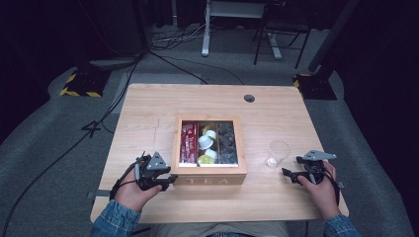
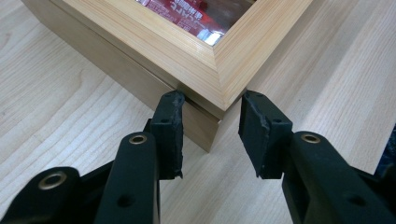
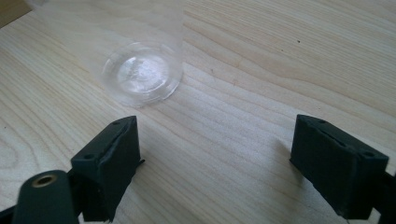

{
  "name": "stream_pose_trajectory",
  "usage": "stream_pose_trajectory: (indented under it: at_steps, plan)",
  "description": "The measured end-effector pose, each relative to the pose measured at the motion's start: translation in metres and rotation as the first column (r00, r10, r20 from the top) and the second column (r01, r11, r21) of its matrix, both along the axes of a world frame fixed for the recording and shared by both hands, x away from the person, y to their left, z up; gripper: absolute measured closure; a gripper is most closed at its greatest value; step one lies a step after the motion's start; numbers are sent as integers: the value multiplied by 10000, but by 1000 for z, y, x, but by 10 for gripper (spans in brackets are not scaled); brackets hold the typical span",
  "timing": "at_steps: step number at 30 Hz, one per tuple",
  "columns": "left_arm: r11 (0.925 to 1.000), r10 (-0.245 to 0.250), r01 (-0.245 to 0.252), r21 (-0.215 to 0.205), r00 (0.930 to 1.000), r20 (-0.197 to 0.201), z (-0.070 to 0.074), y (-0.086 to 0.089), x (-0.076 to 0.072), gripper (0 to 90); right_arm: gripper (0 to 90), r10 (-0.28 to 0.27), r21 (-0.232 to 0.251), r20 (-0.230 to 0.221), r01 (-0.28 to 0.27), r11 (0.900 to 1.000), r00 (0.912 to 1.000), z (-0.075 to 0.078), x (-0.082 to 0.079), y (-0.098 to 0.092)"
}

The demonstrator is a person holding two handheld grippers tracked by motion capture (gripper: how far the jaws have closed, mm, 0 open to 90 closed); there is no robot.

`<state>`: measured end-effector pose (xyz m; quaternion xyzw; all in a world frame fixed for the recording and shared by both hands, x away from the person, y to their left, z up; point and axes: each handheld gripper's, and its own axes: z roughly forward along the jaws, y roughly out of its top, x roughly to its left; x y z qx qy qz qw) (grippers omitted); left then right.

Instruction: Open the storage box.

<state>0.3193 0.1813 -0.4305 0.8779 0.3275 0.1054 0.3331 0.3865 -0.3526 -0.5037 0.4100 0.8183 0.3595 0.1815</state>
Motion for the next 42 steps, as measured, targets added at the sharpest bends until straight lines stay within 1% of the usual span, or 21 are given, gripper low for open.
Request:
stream_pose_trajectory:
  at_steps: [2,3,5,6,7,8,11,16,18,21,23,26,28,32,33,36,38,40,42]
  plan:
    - [10000,-6,6,-51,10000,-2,1,1,0,606,196,-13,27,32,12,10000,10000,0,-2,-1]
    - [10000,-48,48,-8,10000,-14,3,1,1,608,239,43,122,92,-44,9999,9999,1,-3,-1]
    - [10000,-10,10,-29,10000,-29,5,0,1,608,234,45,181,98,-47,9998,9999,1,-3,-2]
    - [10000,-44,43,-26,10000,-51,6,1,1,610,219,-45,360,114,41,9993,9999,2,-4,-3]
    - [10000,-40,40,-39,10000,4,7,1,1,611,221,-72,426,97,68,9991,9999,3,-5,-3]
    - [9999,-3,3,-161,10000,-3,9,2,1,612,221,-77,488,103,72,9988,9999,5,-6,-3]
    - [9996,-20,26,-285,9998,198,14,4,1,620,243,54,541,311,-71,9985,9995,18,-12,-1]
    - [9997,-104,109,-234,9997,227,16,4,2,620,263,149,599,449,-175,9980,9989,27,-17,4]
    - [9995,-78,87,-316,9995,312,18,4,2,620,263,208,657,593,-247,9975,9980,34,-20,5]
    - [9986,-72,99,-514,9987,509,23,6,2,621,269,319,820,933,-396,9958,9951,48,-25,10]
    - [9972,-14,62,-749,9979,644,25,8,3,621,273,440,911,1016,-534,9944,9938,54,-28,13]
    - [9955,19,52,-945,9972,750,28,10,4,620,281,630,858,1132,-730,9936,9916,62,-31,19]
    - [9942,127,-37,-1077,9964,836,30,10,4,621,281,731,886,1187,-839,9925,9902,67,-34,23]
    - [9918,202,-78,-1272,9951,970,33,11,5,629,284,1031,904,1445,-1169,9890,9841,81,-38,33]
    - [9913,239,-99,-1314,9942,1049,34,11,6,629,284,1111,938,1485,-1258,9876,9827,84,-38,36]
    - [9909,278,-128,-1337,9935,1105,35,11,7,629,284,1330,1059,1518,-1499,9830,9794,94,-39,44]
    - [9899,363,-197,-1403,9925,1169,36,12,7,628,283,1525,1000,1582,-1695,9804,9756,100,-40,50]
    - [9877,439,-263,-1544,9928,1118,37,12,8,628,281,1721,977,1638,-1895,9770,9714,106,-40,57]
    - [9878,452,-273,-1535,9924,1144,39,12,8,631,277,1913,1000,1691,-2099,9726,9669,111,-40,63]
